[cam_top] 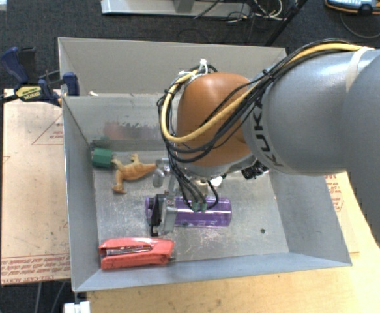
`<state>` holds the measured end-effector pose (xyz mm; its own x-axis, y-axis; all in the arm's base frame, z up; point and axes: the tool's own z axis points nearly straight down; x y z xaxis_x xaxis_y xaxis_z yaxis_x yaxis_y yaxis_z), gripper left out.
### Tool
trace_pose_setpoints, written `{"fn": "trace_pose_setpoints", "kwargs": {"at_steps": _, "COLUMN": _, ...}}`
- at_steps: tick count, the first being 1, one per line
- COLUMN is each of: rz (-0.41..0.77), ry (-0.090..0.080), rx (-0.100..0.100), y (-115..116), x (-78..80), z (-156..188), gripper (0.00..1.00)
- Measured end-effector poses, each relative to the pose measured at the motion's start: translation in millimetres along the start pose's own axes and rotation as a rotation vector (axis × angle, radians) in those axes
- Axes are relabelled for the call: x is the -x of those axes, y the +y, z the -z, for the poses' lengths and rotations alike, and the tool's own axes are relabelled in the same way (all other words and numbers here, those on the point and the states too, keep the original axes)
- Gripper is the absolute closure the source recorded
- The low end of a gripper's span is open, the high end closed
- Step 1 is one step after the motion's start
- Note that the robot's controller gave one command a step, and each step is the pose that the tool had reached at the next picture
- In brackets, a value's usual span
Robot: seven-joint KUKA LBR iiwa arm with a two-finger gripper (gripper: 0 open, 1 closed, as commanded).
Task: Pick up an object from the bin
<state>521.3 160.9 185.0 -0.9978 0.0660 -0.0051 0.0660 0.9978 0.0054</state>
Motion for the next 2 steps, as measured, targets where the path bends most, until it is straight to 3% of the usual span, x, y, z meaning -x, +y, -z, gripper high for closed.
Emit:
{"fn": "trace_pose_setpoints", "kwargs": {"at_steps": 1, "rz": 0.021, "ry": 0.007, "rx": -0.004, "y": -20, "x": 4.7, "z": -25, "gripper": 0.0}}
{"fn": "trace_pose_setpoints", "kwargs": {"at_steps": 2, "rz": 0.295, "ry": -0.004, "rx": 0.0, "y": -40, "x": 19.0, "z": -60, "gripper": 0.0}}
